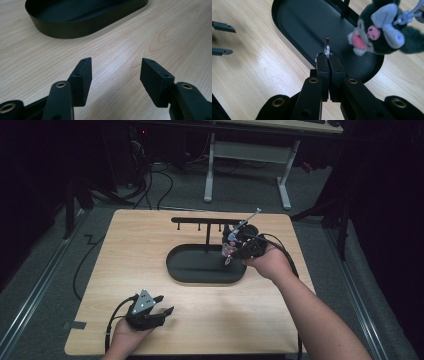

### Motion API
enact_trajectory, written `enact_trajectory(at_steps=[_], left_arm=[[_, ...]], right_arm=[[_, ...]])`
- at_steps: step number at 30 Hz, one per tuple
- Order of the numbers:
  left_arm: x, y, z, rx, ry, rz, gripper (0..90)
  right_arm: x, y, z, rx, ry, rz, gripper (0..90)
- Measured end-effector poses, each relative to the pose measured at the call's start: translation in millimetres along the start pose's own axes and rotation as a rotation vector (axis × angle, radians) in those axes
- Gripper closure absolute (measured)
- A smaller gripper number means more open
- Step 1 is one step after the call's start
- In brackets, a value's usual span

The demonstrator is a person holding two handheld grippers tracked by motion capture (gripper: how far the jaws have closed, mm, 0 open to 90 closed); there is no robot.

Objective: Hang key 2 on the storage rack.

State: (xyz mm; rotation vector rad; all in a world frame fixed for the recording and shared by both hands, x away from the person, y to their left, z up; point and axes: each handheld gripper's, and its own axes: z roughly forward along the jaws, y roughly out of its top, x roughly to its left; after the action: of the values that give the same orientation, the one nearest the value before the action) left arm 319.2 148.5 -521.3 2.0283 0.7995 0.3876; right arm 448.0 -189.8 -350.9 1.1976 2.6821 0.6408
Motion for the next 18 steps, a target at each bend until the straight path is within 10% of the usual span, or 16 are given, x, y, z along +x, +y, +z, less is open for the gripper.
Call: enact_trajectory(at_steps=[18], left_arm=[[-0.3,0.1,-0.4,0.007,0.0,0.004,44.8]], right_arm=[[-8.4,35.9,-4.5,-0.009,0.003,0.009,89.1]])
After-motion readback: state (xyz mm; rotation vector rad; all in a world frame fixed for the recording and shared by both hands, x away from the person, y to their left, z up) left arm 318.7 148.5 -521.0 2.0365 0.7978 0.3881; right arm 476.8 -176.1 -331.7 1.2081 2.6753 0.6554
